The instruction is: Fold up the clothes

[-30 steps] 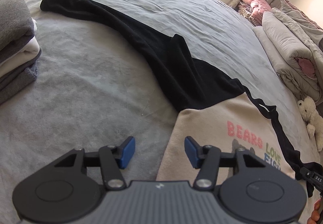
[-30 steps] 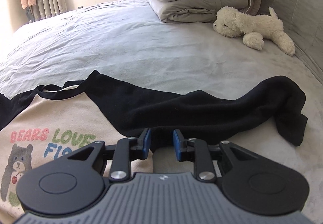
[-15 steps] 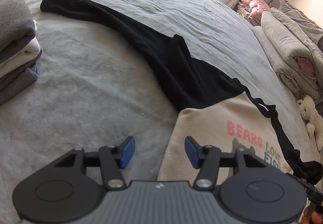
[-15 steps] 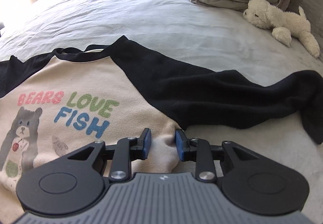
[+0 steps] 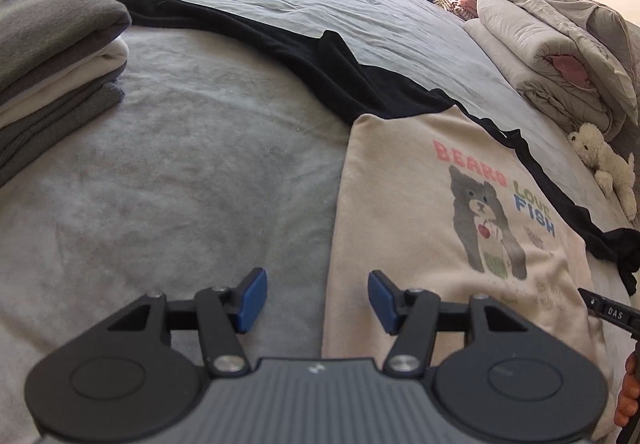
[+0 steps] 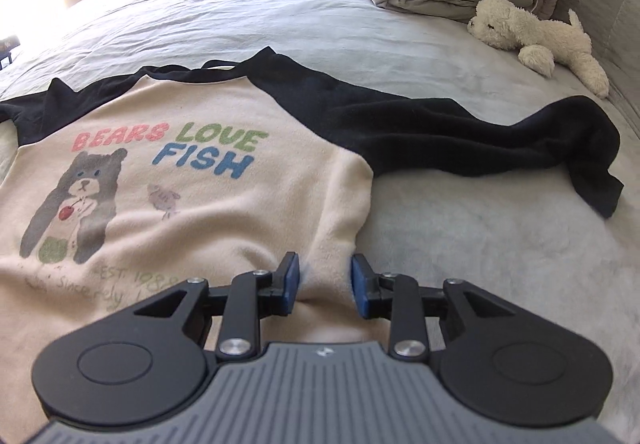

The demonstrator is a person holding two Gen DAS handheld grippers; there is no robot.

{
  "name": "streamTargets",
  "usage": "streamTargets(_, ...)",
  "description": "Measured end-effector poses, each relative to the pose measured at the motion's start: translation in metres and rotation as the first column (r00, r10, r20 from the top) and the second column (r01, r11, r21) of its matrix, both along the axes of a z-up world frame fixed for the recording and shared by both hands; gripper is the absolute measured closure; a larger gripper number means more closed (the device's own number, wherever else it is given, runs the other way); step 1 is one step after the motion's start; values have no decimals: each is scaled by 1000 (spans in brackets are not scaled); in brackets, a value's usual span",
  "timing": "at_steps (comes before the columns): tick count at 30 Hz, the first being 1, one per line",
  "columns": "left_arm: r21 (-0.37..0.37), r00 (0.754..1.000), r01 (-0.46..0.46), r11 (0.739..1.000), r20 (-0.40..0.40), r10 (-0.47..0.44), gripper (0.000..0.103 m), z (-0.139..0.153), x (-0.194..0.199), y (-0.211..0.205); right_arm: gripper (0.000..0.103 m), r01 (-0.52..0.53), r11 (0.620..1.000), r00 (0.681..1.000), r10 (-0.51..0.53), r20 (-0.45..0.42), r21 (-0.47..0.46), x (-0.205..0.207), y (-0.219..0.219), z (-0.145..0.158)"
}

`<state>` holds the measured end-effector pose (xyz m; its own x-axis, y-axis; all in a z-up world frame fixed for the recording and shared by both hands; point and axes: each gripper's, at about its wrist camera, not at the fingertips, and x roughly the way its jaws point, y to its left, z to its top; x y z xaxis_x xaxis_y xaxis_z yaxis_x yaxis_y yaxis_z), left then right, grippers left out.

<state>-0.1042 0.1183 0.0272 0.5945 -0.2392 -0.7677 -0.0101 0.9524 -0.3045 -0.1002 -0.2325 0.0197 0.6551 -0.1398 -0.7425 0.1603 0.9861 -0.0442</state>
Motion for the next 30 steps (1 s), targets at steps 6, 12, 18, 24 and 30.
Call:
streamTargets(6, -45, 1000, 18, 999, -6, -18, 46, 2, -54, 18, 70, -9, 999, 1000, 9, -16, 37, -57, 8, 0)
streamTargets(12, -41, 999, 40, 998, 23, -40, 46, 4, -87, 15, 70, -7, 994, 1000, 7, 5, 111, -121, 14, -3)
streamTargets(18, -22, 995, 77, 997, 67, -75, 45, 5, -108, 8, 70, 8, 983, 1000, -8, 3, 185, -157, 12, -1)
streamTargets(24, -135, 994, 48, 990, 107, -34, 38, 13, -116, 24, 68, 94, 953, 991, -118, 64, 289, -183, -7, 7)
streamTargets(30, -209, 996, 23, 978, 86, -5, 36, 6, -112, 29, 60, 194, 900, 963, -250, 98, 390, -186, -32, 9)
